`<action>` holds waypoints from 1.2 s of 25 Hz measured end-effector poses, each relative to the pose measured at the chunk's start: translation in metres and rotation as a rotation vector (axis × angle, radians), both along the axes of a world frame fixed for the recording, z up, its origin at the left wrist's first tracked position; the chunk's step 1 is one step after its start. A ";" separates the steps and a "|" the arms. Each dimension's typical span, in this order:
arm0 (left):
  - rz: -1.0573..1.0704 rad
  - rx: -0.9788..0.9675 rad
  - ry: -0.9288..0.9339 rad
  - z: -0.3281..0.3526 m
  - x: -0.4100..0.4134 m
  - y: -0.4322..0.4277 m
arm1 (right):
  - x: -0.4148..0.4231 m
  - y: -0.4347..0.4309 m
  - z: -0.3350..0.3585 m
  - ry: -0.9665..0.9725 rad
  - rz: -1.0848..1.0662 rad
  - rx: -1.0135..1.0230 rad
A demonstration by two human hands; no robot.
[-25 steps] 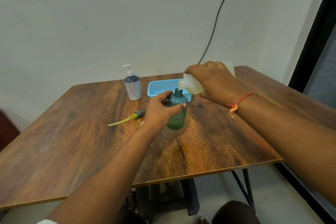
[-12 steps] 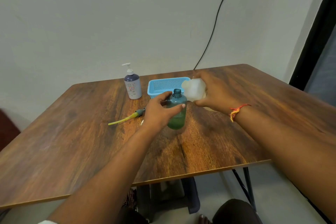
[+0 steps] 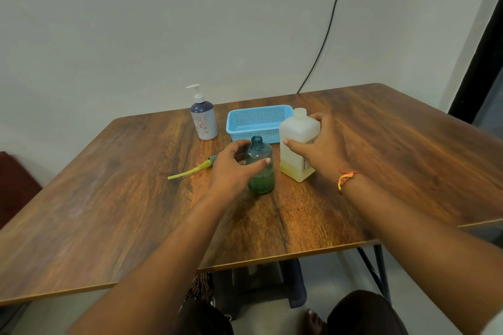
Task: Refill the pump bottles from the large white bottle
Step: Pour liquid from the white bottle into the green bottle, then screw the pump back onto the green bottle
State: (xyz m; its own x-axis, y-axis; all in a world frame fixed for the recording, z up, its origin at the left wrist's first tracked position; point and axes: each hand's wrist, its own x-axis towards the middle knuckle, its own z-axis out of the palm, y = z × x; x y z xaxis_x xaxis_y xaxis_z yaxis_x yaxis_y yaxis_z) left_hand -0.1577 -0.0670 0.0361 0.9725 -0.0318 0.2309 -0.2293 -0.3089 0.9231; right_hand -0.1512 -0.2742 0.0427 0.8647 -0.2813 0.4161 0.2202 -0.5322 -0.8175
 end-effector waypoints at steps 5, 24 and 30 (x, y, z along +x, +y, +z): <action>-0.037 0.005 0.016 -0.003 0.005 0.011 | 0.001 0.003 -0.004 -0.001 0.030 0.047; 0.297 0.613 -0.159 -0.035 0.014 0.092 | -0.030 0.074 -0.036 -0.060 0.055 -0.225; 0.250 0.979 -0.177 -0.044 0.058 0.103 | -0.006 0.075 -0.046 0.069 0.188 -0.049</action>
State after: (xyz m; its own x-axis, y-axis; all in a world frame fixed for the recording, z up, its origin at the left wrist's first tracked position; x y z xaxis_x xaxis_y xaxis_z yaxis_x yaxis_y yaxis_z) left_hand -0.0998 0.0360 -0.0079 0.9316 -0.0849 0.3534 -0.1637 -0.9661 0.1996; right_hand -0.1571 -0.1989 -0.0036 0.9269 -0.0934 0.3634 0.2636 -0.5269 -0.8080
